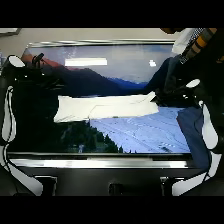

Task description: Fold the clothes and pants, and hang the long-sleeved shirts on hangers.

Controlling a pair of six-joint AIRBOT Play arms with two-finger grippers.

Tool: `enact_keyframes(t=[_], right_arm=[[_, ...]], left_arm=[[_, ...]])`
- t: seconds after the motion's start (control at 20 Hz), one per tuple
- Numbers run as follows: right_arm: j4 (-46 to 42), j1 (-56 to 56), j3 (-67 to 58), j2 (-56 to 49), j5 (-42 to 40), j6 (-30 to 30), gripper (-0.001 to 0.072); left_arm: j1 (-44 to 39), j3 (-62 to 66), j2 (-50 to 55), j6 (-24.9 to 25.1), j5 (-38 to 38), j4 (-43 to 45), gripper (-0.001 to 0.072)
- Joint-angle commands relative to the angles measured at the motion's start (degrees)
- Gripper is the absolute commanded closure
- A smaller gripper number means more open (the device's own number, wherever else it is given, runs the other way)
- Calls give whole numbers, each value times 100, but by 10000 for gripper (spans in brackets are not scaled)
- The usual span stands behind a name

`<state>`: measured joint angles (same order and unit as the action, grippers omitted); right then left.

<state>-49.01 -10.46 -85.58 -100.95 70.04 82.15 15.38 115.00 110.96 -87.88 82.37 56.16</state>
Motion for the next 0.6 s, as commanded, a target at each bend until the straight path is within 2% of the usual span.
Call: enact_keyframes(t=[0.0,0.05,0.3,0.4,0.55], right_arm=[[-608,-4,-304,717,411,651,686],[-763,-4,-435,883,597,798,686],[-1558,-4,-1296,1493,1488,1484,686],[-1707,-4,-1744,1633,1840,1692,686],[-1711,-2,-2258,1759,2312,1956,686]], left_arm=[[-387,-74,0,-28,7,-348,628],[-605,-153,9,-116,-44,-354,691],[-2155,-354,334,-1099,-841,-374,692],[-2868,-352,492,-1316,-1346,-479,692],[-3814,-352,767,-1364,-2288,-1283,692]])
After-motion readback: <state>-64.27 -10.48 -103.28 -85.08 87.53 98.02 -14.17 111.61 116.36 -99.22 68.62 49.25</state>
